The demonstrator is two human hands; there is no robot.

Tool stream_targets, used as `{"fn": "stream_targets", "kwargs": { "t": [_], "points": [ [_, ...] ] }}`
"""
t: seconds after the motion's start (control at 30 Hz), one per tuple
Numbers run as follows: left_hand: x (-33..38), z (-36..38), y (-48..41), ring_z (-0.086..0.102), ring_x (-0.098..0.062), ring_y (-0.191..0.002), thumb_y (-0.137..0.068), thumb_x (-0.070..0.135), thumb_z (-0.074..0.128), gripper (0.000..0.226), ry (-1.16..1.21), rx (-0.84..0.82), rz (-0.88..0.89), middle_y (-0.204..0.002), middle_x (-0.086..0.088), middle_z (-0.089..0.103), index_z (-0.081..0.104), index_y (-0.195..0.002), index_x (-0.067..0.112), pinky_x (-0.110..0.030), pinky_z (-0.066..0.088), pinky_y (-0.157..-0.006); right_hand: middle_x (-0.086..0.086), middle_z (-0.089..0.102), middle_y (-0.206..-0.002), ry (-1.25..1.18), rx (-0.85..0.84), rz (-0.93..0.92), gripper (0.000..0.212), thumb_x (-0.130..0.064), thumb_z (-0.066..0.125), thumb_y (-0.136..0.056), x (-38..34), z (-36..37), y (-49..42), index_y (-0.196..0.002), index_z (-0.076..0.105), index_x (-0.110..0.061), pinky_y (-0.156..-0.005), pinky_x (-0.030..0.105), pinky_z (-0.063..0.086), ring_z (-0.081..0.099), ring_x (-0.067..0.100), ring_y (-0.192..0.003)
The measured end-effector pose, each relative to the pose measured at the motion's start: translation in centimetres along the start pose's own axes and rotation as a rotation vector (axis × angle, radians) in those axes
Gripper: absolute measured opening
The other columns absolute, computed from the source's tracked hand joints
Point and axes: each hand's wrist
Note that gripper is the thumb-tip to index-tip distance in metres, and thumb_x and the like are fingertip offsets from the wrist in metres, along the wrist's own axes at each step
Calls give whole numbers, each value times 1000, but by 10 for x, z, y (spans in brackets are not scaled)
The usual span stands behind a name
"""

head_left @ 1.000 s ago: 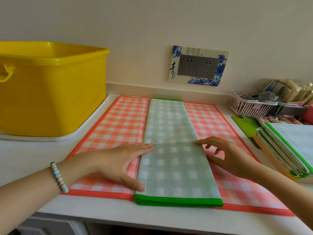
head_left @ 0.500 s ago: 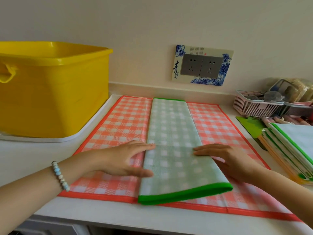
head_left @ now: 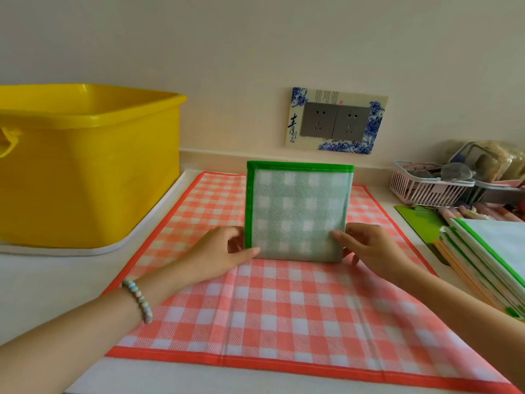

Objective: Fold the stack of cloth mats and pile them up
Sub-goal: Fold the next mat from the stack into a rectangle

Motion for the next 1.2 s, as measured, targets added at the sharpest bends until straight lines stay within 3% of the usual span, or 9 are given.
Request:
{"fn": "stream_targets", "kwargs": {
  "t": [0.13, 0.27, 0.43, 0.63, 0.83, 0.93, 1.03, 1.1, 1.2],
  "points": [
    [-3, 7, -9, 62, -3, -70, -82, 38, 69, 25, 14, 69, -63, -81, 5, 69, 65, -100, 21, -30, 53, -71, -7, 68, -57, 21, 52, 117, 20, -28, 62, -88, 3, 3, -12, -73, 65, -16, -43, 18, 48, 65, 8, -50],
    [-5, 10, -18, 59, 3, -62, -79, 40, 72, 57, -61, 93, -170, -73, 8, 67, 47, -127, 22, -10, 39, -56, -7, 67, -54, 81, 82, 227, 21, -35, 67, -84, 8, 6, -22, -69, 67, -21, -38, 11, 39, 56, 1, -40],
    [1, 11, -20, 59, -4, -68, -79, 37, 73, 68, -181, 90, -175, -76, 8, 63, 37, -135, 26, -15, 41, -59, 0, 64, -55, 156, 40, 358, 22, -37, 70, -81, 4, 7, -32, -69, 68, -20, -37, 14, 41, 56, 8, -41],
    [17, 14, -11, 39, 5, -115, -95, 35, 50, 35, -429, -2, 186, -127, 22, 46, 49, -130, 39, -18, 32, -102, 0, 61, -50, 148, -18, 410, 20, -31, 71, -82, -3, 6, -36, -73, 70, -13, -36, 13, 40, 54, 5, -35],
    [21, 24, -5, 9, 3, -141, -93, 61, 16, 56, -506, -368, 222, -153, 22, 20, 28, -144, 41, -23, 2, -115, -1, 62, -52, 140, 9, 428, 24, -30, 71, -82, -4, 8, -34, -89, 70, -7, -37, 15, 41, 55, 6, -36],
    [19, 24, -3, 5, 4, -141, -92, 62, 15, 56, -480, -391, 207, -154, 23, 16, 26, -145, 44, -26, 2, -117, -2, 64, -93, 267, 99, 305, 34, -32, 63, -88, -7, 12, -27, -116, 55, -15, -50, 19, 46, 61, 9, -62],
    [17, 25, -2, 3, 4, -142, -89, 64, 15, 59, -474, -402, 205, -154, 23, 14, 24, -144, 46, -27, 1, -118, -6, 48, -136, 504, 47, -64, 45, -37, 46, -95, -10, 20, -4, -138, 40, -26, -90, 22, 41, 53, 8, -111],
    [16, 26, -2, 2, 5, -141, -88, 66, 14, 60, -468, -400, 207, -154, 24, 13, 23, -144, 46, -26, 1, -118, -15, 21, -153, 719, -106, -237, 49, -45, 28, -98, -12, 27, 14, -145, 27, -33, -116, 25, 10, 16, 7, -143],
    [15, 26, -2, 1, 8, -140, -90, 65, 16, 57, -461, -393, 209, -153, 27, 12, 23, -144, 47, -22, 0, -115, -22, -3, -153, 917, -230, -335, 55, -51, 6, -94, -13, 33, 29, -147, 11, -36, -112, 24, -22, -19, -3, -140]
  ]
}}
Point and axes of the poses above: each hand's wrist, its own y-axis away from the middle knuckle, its own z-axis out of the palm, x = y × z
